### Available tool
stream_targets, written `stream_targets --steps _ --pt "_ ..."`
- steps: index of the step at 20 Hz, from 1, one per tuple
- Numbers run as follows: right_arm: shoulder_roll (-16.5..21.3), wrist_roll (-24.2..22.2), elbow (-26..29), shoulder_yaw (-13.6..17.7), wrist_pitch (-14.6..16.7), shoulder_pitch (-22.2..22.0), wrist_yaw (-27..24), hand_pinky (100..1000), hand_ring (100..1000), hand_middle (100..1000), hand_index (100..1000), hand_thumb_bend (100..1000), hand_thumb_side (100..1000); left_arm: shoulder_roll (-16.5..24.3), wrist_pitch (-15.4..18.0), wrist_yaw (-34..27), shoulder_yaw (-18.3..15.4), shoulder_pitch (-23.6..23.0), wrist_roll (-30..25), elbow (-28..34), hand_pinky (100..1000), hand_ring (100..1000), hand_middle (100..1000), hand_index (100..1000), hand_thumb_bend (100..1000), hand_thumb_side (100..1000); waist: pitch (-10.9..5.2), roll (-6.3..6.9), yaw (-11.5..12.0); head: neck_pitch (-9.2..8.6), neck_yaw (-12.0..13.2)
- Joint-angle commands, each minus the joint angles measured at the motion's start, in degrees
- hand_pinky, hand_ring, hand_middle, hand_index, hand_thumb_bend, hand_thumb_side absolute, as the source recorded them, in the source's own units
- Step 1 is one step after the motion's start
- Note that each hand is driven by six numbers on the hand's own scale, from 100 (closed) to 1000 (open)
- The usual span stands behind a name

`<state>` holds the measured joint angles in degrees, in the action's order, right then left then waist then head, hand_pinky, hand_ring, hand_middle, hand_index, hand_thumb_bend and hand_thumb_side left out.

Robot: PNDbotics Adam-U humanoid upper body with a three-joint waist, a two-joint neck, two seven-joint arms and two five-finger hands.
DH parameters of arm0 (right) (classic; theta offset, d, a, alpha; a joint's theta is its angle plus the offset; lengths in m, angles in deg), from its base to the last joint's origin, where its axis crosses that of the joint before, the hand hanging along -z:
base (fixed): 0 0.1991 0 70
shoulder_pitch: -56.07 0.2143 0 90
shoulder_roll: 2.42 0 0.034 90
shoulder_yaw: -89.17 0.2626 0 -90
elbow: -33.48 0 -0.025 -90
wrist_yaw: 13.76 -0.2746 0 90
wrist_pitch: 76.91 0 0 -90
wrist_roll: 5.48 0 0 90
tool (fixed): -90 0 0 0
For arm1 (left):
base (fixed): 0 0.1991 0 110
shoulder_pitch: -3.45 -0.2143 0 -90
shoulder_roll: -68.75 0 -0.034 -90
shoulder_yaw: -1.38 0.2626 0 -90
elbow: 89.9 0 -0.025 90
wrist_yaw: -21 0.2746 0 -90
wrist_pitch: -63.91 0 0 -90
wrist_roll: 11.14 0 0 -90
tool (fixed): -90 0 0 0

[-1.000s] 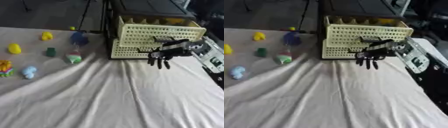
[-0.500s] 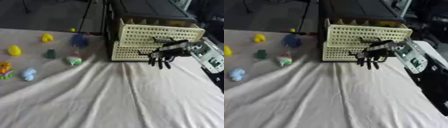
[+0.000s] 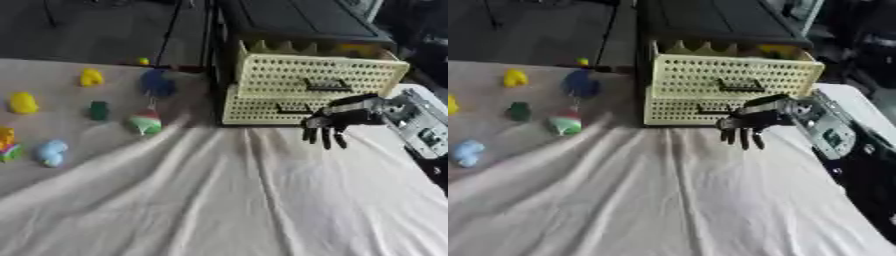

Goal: Pick up objects from table and place into drawer.

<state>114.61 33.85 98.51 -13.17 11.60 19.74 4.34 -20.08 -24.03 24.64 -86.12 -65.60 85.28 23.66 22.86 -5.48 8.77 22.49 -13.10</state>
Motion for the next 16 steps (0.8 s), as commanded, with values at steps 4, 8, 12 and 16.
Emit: stream_targets --steps 4,8,12,16 --pt "2.44 0.02 1.41 0.6 -0.19 1.51 -0.92 345 528 622 744 100 1000 0.42 0.13 0.22 0.12 0.75 -0.44 1.03 574 689 696 960 100 982 -0.85 0.18 0.45 -0.97 -0.35" --pt "3.79 -0.86 5.72 -0.24 0.6 1.21 -2.68 348 532 627 754 100 1000 0.46 0.02 0.38 -0.06 0.12 -0.45 1.03 574 689 696 959 100 984 -1.12 0.07 -0.04 -0.01 0.23" --pt "5.27 -0.89 10.12 -0.46 -0.29 1.16 -4.22 348 535 632 758 100 1000 0.43 -0.08 0.35 0.01 0.01 -0.71 1.03 575 689 696 960 100 982 -1.7 -0.08 -0.59 0.65 0.7" --pt "5.8 0.42 12.07 -0.04 -0.99 1.33 -3.59 343 533 625 745 100 1000 0.48 -0.12 0.23 0.17 0.15 -1.06 1.03 576 689 696 960 100 982 -2.07 -0.27 -0.73 0.63 0.72"
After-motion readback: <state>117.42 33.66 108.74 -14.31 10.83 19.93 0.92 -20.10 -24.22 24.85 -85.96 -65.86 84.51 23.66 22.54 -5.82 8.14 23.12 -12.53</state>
